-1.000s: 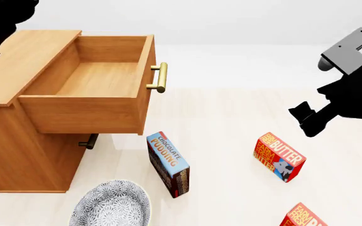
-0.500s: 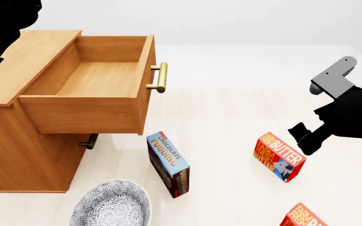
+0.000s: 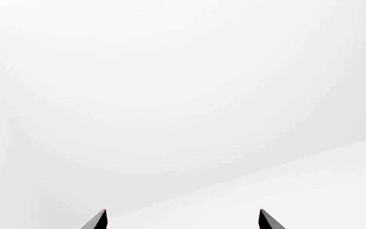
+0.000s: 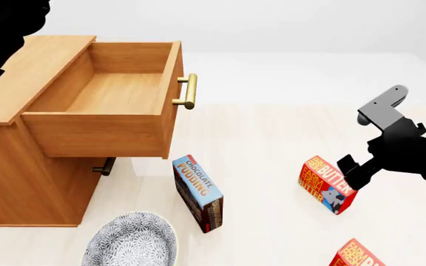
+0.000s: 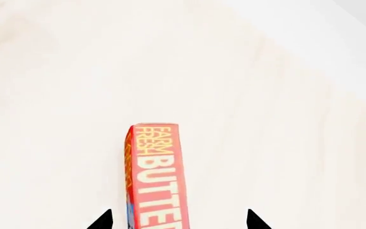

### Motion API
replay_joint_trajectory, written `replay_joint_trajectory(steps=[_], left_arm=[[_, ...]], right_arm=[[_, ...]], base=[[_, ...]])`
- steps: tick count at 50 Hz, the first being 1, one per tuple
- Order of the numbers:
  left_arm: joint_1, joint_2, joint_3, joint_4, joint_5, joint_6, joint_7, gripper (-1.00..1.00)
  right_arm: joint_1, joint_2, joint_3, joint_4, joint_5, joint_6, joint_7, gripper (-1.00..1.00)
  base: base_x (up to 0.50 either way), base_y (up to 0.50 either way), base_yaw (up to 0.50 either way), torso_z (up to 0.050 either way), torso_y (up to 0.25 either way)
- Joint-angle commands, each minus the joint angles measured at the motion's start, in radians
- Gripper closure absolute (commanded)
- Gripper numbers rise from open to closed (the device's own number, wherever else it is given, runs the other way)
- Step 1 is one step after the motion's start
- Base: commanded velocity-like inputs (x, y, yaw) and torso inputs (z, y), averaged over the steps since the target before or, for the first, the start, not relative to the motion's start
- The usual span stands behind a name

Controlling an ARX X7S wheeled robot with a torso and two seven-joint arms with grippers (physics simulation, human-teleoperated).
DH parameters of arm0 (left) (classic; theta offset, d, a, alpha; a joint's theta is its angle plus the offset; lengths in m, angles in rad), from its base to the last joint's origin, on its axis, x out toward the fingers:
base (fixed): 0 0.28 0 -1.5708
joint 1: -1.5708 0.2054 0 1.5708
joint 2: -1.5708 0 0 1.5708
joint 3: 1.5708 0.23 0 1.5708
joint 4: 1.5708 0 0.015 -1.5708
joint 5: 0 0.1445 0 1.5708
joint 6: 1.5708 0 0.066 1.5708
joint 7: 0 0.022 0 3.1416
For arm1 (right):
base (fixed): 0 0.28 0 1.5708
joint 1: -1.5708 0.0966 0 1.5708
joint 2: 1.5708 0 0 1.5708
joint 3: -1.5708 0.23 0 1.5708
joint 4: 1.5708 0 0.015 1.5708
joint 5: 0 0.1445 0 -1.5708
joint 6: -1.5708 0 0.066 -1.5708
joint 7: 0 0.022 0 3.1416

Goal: Put the butter at the front in the top drawer of the cabinet and close it.

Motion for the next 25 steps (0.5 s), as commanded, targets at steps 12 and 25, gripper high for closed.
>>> replay_joint_trajectory(steps=[12,25], left_arm=[[0.006,-0.006,-0.002,0.011,-0.01,0.001,0.009,-1.0],[0.002,-0.012,-0.015,0.006,-0.004,0.024,0.0,-1.0]], right_arm=[[-0.045,-0.054,0.003,0.132,-0.02,-0.086,0.035,-1.0],[-0.05,-0.064,-0.001,0.148,-0.02,-0.095,0.033,-1.0]], base=[[0.0,0.0,0.0,0.0,0.0],[0.0,0.0,0.0,0.0,0.0]])
